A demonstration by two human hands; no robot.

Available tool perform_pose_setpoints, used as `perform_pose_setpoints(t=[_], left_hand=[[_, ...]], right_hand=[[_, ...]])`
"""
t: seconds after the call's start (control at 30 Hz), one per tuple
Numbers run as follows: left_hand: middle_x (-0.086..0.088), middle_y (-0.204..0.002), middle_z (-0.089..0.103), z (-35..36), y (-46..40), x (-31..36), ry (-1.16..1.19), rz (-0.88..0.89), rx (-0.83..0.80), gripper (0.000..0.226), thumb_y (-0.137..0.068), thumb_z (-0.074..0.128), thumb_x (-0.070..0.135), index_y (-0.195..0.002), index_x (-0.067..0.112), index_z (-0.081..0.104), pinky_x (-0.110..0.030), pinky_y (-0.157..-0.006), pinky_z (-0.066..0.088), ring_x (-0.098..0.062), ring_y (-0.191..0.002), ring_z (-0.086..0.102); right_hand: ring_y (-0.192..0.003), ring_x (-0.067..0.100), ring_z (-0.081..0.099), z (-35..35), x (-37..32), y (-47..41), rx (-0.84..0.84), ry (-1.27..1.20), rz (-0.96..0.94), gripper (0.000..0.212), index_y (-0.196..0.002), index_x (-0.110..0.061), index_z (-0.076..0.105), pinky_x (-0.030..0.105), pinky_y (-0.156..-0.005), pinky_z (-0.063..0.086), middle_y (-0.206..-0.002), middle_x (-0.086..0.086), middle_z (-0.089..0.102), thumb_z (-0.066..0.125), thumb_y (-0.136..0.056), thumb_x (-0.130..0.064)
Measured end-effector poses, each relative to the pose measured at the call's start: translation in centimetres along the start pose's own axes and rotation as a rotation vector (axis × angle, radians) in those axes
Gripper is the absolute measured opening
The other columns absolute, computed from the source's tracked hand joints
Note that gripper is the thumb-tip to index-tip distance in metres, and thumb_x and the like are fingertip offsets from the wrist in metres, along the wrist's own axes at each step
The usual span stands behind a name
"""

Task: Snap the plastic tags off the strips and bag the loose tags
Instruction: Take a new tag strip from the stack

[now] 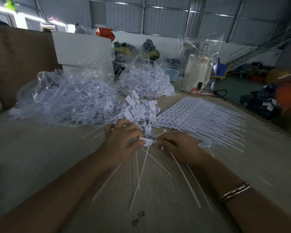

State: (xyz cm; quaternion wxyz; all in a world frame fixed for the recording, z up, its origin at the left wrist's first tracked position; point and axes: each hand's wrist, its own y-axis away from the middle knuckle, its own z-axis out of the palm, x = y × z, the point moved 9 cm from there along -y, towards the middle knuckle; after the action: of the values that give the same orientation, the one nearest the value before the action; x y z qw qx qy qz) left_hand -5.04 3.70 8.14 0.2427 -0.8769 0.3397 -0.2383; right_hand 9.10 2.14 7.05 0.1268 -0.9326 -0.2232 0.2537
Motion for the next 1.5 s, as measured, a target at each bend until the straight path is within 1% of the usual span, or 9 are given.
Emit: perform_pose_setpoints(t=[0.23,0.4,0.57,0.77,0.9,1.03,1.2,1.33,1.5], left_hand=[[0.022,-0.089,0.057,-2.2,0.3,-2.6,0.285,-0.108,0.085,0.040,-0.073,0.041,0.054,-0.082,0.024,0.067,-0.057,-0.094,0.032,-0.021,-0.107,0.049],[0.015,-0.114,0.053,-1.4,0.4,-4.0,-0.075,-0.271,0.066,0.030,-0.081,0.044,0.051,-0.097,0.034,0.064,-0.035,-0.096,0.017,-0.014,-0.121,0.033],[0.024,-0.101,0.049,1.2,-0.2,-0.2,0.047,-0.180,-0.041,0.062,-0.074,0.024,0.069,-0.089,0.031,0.069,-0.043,-0.100,0.026,-0.008,-0.114,0.034],[0.024,-0.097,0.051,1.8,0.0,-0.6,0.088,-0.225,-0.079,0.031,-0.086,0.046,0.054,-0.088,0.031,0.067,-0.027,-0.085,0.015,-0.003,-0.109,0.032],[0.025,-0.093,0.052,1.4,-0.3,0.0,0.059,-0.124,-0.065,0.036,-0.084,0.046,0.054,-0.088,0.026,0.068,-0.041,-0.096,0.025,-0.008,-0.113,0.039],[0.026,-0.092,0.055,-1.1,0.4,0.8,0.029,0.114,0.073,0.031,-0.083,0.043,0.047,-0.082,0.027,0.067,-0.046,-0.085,0.029,-0.004,-0.107,0.043],[0.015,-0.113,0.056,-1.5,0.5,-2.9,-0.143,-0.119,0.090,0.036,-0.085,0.036,0.043,-0.097,0.029,0.068,-0.042,-0.095,0.024,-0.015,-0.117,0.043],[0.022,-0.104,0.053,0.4,-0.2,-0.9,0.035,-0.173,0.009,0.058,-0.078,0.022,0.063,-0.092,0.031,0.069,-0.039,-0.096,0.022,-0.008,-0.117,0.036],[0.012,-0.093,0.063,2.2,-0.4,0.4,0.179,-0.151,-0.051,0.034,-0.088,0.051,0.048,-0.090,0.021,0.073,-0.029,-0.092,0.024,-0.014,-0.109,0.040]], right_hand=[[-0.066,0.004,0.062,-2.3,2.6,0.6,0.188,-0.283,0.149,0.014,-0.081,-0.021,0.063,0.022,-0.068,0.050,-0.073,-0.005,0.065,0.055,-0.093,-0.020],[-0.082,-0.004,0.054,-0.5,0.6,0.3,0.120,-0.040,0.036,0.012,-0.098,-0.027,0.064,0.007,-0.067,0.041,-0.086,-0.017,0.061,0.064,-0.086,-0.029],[-0.075,0.004,0.054,0.4,-2.7,-0.4,0.190,-0.036,-0.089,0.023,-0.098,-0.019,0.055,0.020,-0.065,0.043,-0.084,-0.014,0.056,0.070,-0.081,-0.025],[-0.088,0.009,0.057,-0.5,-0.3,0.2,0.044,0.032,-0.001,0.022,-0.104,-0.019,0.059,0.024,-0.075,0.046,-0.099,-0.005,0.063,0.066,-0.083,-0.026],[-0.078,0.006,0.052,0.0,0.4,-0.1,0.030,0.165,0.001,0.020,-0.103,-0.022,0.066,0.014,-0.065,0.037,-0.089,-0.008,0.061,0.059,-0.089,-0.034],[-0.067,0.002,0.056,-2.0,3.7,0.7,0.057,0.027,0.161,0.018,-0.084,-0.024,0.064,0.017,-0.064,0.041,-0.074,-0.011,0.062,0.051,-0.095,-0.028],[-0.078,-0.003,0.056,-1.8,2.1,0.7,0.085,0.002,0.086,0.010,-0.092,-0.038,0.059,0.016,-0.069,0.043,-0.086,-0.016,0.062,0.065,-0.084,-0.036],[-0.076,-0.001,0.053,-0.4,-1.7,-0.3,0.135,0.054,-0.053,0.031,-0.107,-0.021,0.057,0.018,-0.066,0.043,-0.086,-0.017,0.055,0.067,-0.082,-0.036],[-0.077,0.001,0.051,-0.4,-2.5,-0.1,0.100,0.008,-0.120,0.029,-0.104,-0.015,0.057,0.017,-0.065,0.039,-0.089,-0.013,0.057,0.068,-0.083,-0.032]])
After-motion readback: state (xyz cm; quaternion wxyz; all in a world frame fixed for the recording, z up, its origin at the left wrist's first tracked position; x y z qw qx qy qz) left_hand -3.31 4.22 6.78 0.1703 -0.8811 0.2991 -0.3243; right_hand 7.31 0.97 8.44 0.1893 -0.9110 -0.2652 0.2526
